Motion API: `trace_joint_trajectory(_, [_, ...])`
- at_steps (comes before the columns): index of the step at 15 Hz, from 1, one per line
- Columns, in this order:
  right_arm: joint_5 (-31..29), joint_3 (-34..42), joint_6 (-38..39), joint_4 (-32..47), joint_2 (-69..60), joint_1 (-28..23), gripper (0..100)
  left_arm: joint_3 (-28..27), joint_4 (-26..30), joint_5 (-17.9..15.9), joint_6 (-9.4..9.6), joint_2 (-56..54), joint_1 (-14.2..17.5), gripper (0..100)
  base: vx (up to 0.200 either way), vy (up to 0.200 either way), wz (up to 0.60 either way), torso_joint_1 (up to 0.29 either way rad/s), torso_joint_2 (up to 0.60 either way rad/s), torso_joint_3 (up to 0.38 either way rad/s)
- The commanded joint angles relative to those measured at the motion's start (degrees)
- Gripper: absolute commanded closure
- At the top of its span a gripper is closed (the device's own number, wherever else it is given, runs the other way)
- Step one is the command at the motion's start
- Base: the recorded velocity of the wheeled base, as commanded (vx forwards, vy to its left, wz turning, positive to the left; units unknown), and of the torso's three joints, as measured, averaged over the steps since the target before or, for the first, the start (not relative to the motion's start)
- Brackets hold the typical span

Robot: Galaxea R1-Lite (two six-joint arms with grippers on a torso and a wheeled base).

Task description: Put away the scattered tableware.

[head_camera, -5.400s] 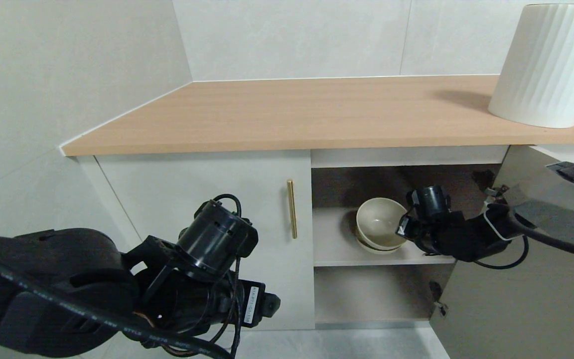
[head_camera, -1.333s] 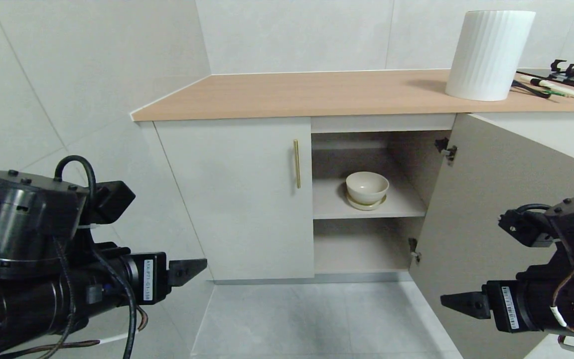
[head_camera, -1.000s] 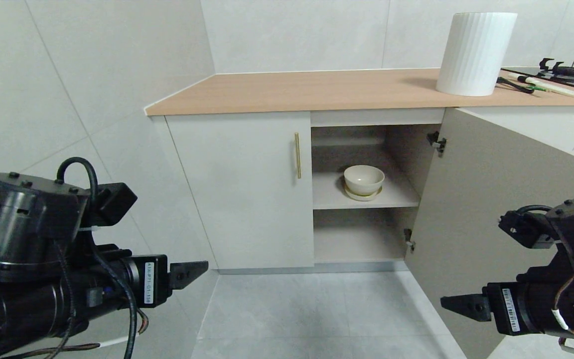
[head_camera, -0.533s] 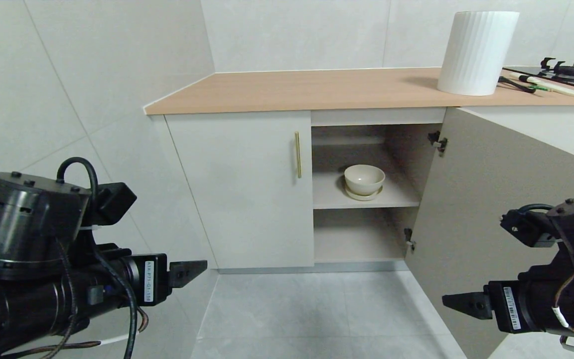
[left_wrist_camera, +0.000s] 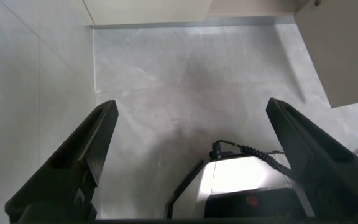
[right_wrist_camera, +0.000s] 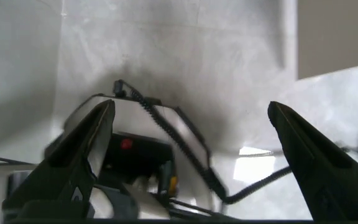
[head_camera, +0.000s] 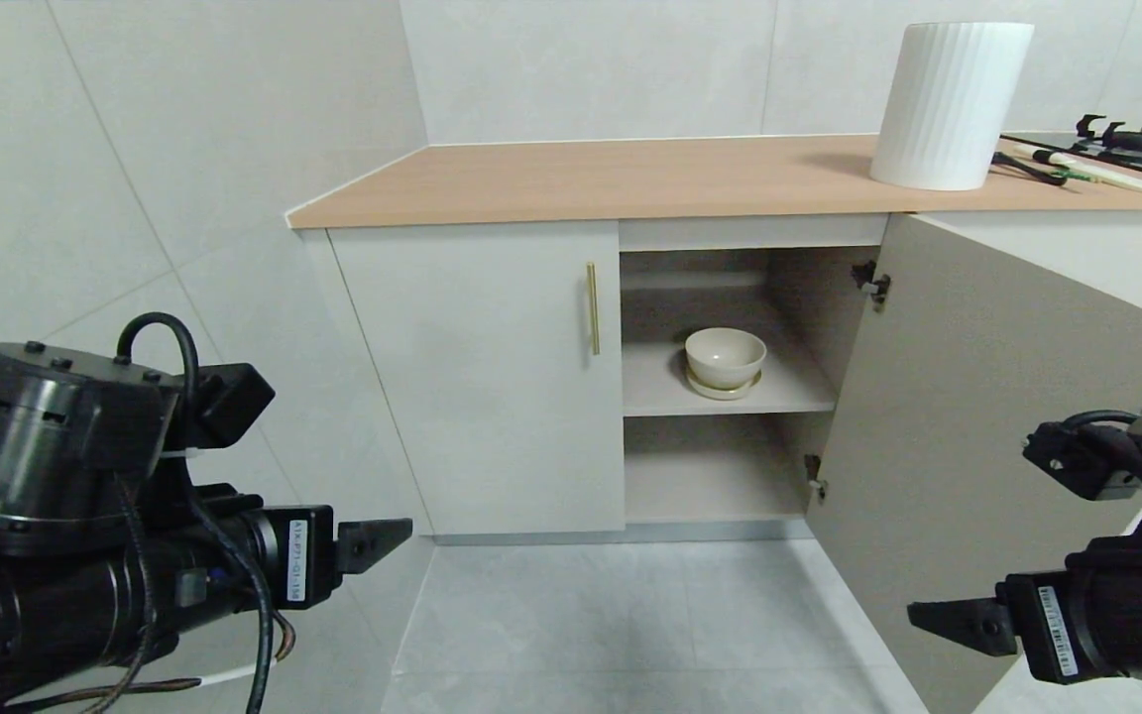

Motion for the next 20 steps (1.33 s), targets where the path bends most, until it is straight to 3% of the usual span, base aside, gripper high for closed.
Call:
trace_joint_trajectory(1, [-1.4,-0.2,-0.4,0.4,-0.9,-0.8,0,0.0,0.0,0.0,0.03,0.1,0.0,0,0.0,-0.2,0.0,-0.002,0.0,0.002])
trace_joint_trajectory(8, [-3.5,-1.6,-1.5,3.7,0.5,-5.6,0,0.1,0.0,0.0,0.03,0.0,0.0,0,0.0,-0.2,0.0,0.002,0.0,0.001])
trace_joint_trajectory(13, [-6.1,-3.6,-6.1,9.2,-1.0,-12.6,0,0.1,0.0,0.0,0.47,0.1,0.0,0,0.0,-0.2,0.0,0.001,0.0,0.003])
trace_joint_trajectory(20, [-8.6,-5.3,-9.5,5.7,-0.9,-23.3,0,0.5,-0.1,0.0,1.09,0.1,0.0,0,0.0,0.0,0.0,0.0,0.0,0.0])
